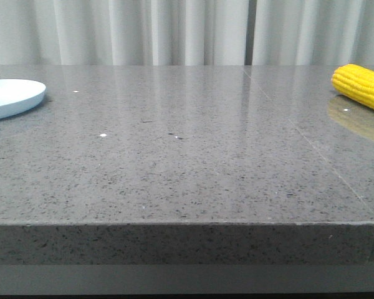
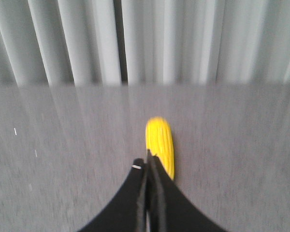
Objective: Place corn on plate with both arms
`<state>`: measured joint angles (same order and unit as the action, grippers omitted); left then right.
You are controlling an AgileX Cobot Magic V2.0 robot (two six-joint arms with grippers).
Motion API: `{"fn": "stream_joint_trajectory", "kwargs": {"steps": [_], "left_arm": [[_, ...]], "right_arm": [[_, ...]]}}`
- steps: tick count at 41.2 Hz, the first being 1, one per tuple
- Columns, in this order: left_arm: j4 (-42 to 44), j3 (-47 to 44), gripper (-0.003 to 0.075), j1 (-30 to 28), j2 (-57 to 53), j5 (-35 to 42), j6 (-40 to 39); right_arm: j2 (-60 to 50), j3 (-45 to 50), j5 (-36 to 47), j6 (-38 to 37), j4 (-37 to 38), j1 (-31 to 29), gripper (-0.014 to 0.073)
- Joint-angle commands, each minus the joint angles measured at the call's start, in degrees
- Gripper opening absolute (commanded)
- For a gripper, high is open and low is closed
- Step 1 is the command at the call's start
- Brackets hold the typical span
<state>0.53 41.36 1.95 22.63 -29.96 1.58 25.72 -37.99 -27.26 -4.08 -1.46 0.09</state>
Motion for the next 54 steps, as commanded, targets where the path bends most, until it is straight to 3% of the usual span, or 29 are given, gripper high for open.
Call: {"fn": "stream_joint_trajectory", "kwargs": {"steps": [1, 17, 21, 24, 27, 30, 34, 54], "left_arm": [[-0.53, 1.8, -0.002, 0.34, 3.95, -0.38, -0.07], [-0.53, 1.8, -0.0019, 0.34, 12.79, -4.34, -0.07], [-0.53, 1.8, 0.0018, 0.34, 14.34, -5.03, -0.07], [-0.53, 1.8, 0.0128, 0.34, 15.17, -5.29, -0.07], [-0.53, 1.8, 0.0312, 0.34, 15.6, -5.29, -0.07], [-0.53, 1.8, 0.0488, 0.34, 15.84, -5.29, -0.07], [-0.53, 1.8, 0.0608, 0.34, 16.22, -5.54, -0.07], [5.64, 10.27, 0.0599, 0.34, 26.11, -14.04, -0.07]], "right_arm": [[4.26, -1.96, -0.32, 0.14, 0.84, 0.04, -0.0067], [15.27, -1.96, -3.0, 0.14, 0.84, 0.04, -0.0043], [16.57, -1.96, -3.0, 0.14, 0.84, 0.04, 0.0113], [16.7, -1.96, -2.94, 0.14, 0.84, 0.04, 0.0323], [16.7, -1.96, -3.01, 0.14, 0.84, 0.04, 0.0559], [16.7, -1.96, -3.01, 0.14, 0.84, 0.04, 0.0669], [16.7, -1.96, -3.01, 0.14, 0.84, 0.04, 0.0629], [16.7, -1.96, -2.37, 0.14, 0.78, 0.04, 0.0595]]}}
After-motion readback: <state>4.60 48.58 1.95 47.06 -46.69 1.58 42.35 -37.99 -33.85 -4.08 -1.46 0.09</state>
